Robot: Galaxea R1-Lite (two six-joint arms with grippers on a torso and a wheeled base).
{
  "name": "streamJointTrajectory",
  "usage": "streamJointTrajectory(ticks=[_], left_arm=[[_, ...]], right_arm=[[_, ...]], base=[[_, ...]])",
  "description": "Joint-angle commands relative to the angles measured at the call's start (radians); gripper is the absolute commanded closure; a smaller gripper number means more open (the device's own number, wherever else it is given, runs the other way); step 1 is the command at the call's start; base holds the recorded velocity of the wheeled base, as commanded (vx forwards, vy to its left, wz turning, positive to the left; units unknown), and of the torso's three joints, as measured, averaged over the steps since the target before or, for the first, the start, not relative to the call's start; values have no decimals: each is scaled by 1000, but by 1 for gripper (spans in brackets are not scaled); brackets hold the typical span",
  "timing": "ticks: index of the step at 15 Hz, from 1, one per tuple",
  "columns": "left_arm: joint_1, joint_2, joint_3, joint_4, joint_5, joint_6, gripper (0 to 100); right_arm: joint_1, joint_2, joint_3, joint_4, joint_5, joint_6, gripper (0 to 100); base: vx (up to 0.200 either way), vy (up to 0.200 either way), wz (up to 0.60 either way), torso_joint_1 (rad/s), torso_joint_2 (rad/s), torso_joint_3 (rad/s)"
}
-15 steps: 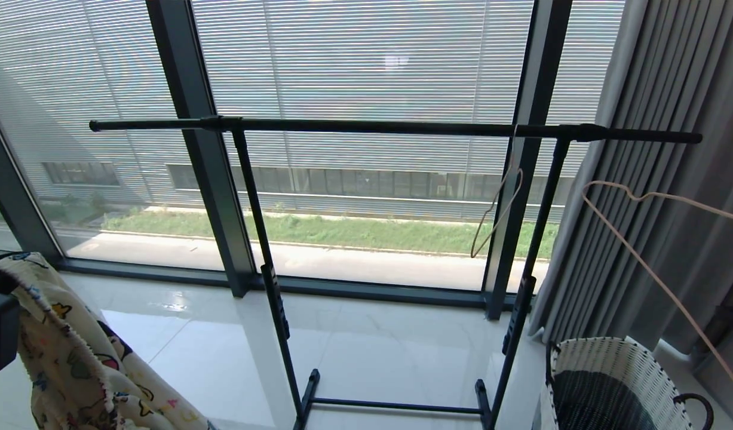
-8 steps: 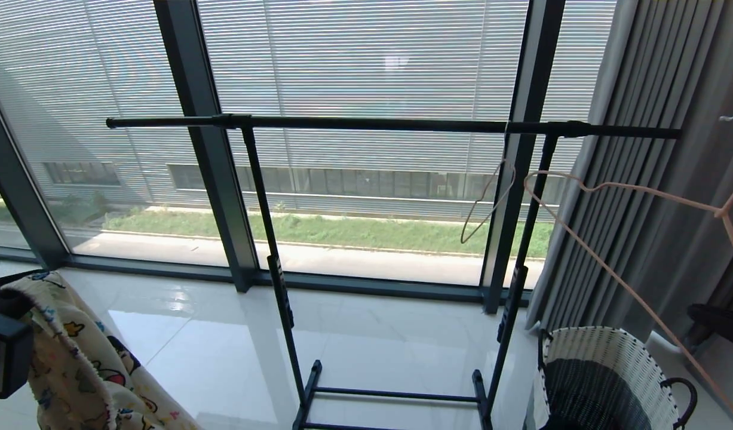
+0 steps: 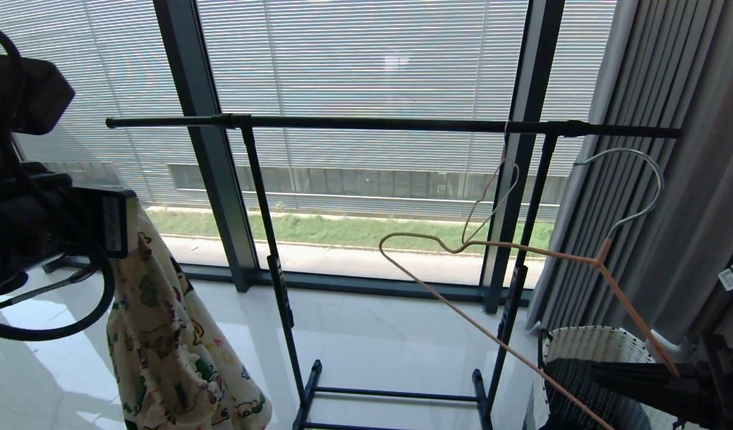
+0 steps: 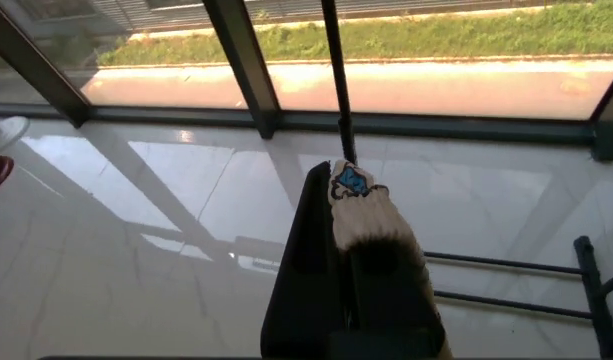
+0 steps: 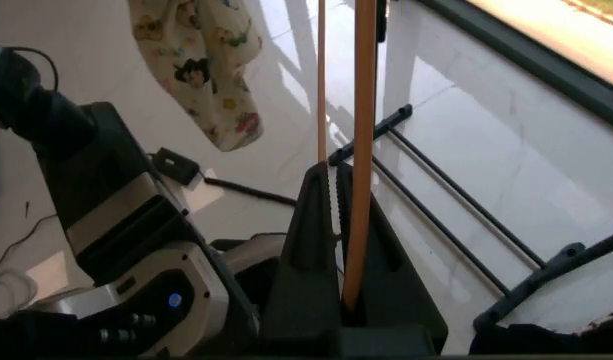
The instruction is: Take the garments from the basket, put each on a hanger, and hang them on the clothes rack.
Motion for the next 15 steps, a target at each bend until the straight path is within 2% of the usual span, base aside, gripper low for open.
streamJointTrajectory(ticks=[1, 7, 12, 15], left_arm=[[-1, 193, -105, 1, 21, -56, 100], [-103, 353, -243, 1, 30, -236, 100], [-150, 402, -268, 1, 46, -244, 100], [-152, 437, -282, -1, 106, -274, 100]], right_arm=[[107, 54, 0, -23, 1, 21, 100], [170, 172, -11, -170, 1, 27, 100], [170, 230, -78, -186, 1, 33, 100], [176, 245, -109, -184, 1, 34, 100]], base=[[0, 0, 0, 0, 0, 0], [0, 0, 0, 0, 0, 0], [0, 0, 0, 0, 0, 0], [0, 0, 0, 0, 0, 0]])
